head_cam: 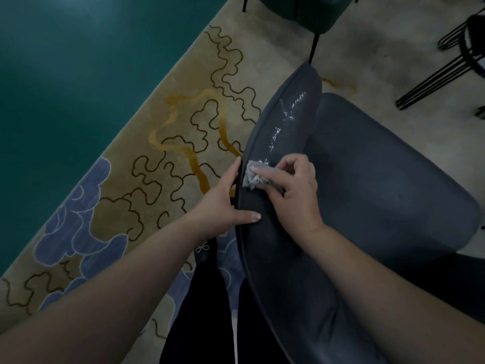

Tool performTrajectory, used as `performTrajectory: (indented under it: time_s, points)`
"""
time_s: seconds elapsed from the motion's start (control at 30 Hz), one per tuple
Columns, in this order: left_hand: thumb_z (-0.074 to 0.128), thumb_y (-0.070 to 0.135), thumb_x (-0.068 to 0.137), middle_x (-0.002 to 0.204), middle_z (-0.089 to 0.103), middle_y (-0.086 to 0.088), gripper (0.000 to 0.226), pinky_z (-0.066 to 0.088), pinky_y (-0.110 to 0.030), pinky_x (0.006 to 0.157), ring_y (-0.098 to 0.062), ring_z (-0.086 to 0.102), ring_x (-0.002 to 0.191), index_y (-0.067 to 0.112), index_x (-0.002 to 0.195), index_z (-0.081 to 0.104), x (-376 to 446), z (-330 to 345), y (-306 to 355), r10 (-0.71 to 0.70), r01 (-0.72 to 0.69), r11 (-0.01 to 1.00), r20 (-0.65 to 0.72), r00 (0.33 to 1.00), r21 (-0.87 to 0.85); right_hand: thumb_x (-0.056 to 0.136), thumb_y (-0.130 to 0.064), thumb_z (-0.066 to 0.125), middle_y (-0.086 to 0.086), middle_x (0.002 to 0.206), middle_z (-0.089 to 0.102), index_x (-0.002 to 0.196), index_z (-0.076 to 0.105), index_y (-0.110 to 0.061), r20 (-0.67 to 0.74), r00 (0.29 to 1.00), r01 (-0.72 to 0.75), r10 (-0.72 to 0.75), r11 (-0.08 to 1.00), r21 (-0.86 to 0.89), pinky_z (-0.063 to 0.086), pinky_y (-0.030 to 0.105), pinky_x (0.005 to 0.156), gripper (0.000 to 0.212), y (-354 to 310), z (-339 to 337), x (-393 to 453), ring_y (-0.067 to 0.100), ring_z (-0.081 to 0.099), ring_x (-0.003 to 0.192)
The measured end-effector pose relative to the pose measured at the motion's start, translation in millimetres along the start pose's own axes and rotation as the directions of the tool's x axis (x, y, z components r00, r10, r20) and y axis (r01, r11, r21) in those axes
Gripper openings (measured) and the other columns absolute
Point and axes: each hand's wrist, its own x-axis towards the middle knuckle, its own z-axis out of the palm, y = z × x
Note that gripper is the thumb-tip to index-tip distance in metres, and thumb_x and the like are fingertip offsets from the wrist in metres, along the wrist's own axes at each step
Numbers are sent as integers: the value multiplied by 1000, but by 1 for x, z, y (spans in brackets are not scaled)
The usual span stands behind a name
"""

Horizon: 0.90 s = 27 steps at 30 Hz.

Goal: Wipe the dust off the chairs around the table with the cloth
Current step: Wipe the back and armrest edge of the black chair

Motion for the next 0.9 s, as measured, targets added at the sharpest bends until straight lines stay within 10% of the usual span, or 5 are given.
performTrajectory:
  time_s: [0.43,0.67,0.9]
  points:
    - [84,10,70,142,45,13,117,51,-36,97,-5,59,113,41,152,6,49,-33,22,11,-42,986,194,981,158,82,-18,73,-1,99,42,106,72,-38,-124,983,-144,139,989,-33,45,48,86,32,3,7,56,23,44,97]
    - [84,17,72,136,28,26,120,43,-20,98,24,40,106,43,151,-2,66,-47,29,-12,-48,973,257,966,225,80,-7,74,-4,100,41,112,67,-40,-202,955,-212,216,976,43,46,47,86,46,-7,18,28,24,45,97]
    - [81,5,74,103,48,50,112,55,-20,73,3,64,96,60,140,10,84,-51,32,1,-47,988,298,955,147,83,-8,72,1,100,41,112,69,-32,-233,936,-257,264,965,58,46,43,91,38,8,15,79,27,47,98]
